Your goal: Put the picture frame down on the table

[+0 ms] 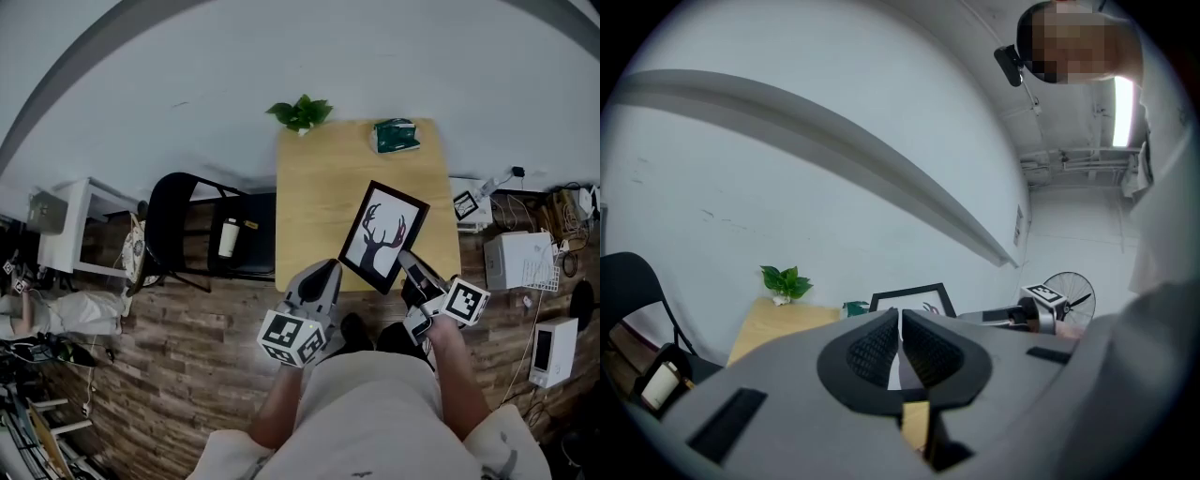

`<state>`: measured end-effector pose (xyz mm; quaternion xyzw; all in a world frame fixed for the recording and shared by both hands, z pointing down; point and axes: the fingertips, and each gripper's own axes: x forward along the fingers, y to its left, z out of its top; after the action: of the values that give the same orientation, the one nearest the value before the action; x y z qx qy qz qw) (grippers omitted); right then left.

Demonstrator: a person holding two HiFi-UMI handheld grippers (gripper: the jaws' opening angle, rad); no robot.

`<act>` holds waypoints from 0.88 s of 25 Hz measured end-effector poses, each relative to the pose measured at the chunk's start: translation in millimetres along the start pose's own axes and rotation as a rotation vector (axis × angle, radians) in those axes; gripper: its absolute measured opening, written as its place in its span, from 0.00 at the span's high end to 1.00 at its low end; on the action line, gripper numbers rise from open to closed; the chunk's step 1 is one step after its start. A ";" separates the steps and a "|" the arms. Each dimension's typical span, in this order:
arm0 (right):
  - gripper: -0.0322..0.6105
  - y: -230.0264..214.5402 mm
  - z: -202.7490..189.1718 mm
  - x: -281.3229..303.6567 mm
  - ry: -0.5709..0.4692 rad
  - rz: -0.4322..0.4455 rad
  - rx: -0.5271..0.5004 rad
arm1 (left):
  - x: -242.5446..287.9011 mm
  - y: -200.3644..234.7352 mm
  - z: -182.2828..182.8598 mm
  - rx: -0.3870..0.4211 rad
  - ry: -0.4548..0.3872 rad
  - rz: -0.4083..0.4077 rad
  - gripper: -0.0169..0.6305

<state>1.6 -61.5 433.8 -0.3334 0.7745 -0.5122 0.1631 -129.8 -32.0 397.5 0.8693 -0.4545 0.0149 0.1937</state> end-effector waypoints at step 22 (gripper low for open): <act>0.86 -45.1 -5.1 37.3 0.120 -0.066 0.030 | 25.7 21.8 -19.0 -0.076 0.054 0.012 0.95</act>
<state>-12.7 -94.9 480.0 -0.3251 0.7637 -0.5479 0.1045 -129.2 -56.7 427.3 0.8579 -0.4545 0.0222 0.2387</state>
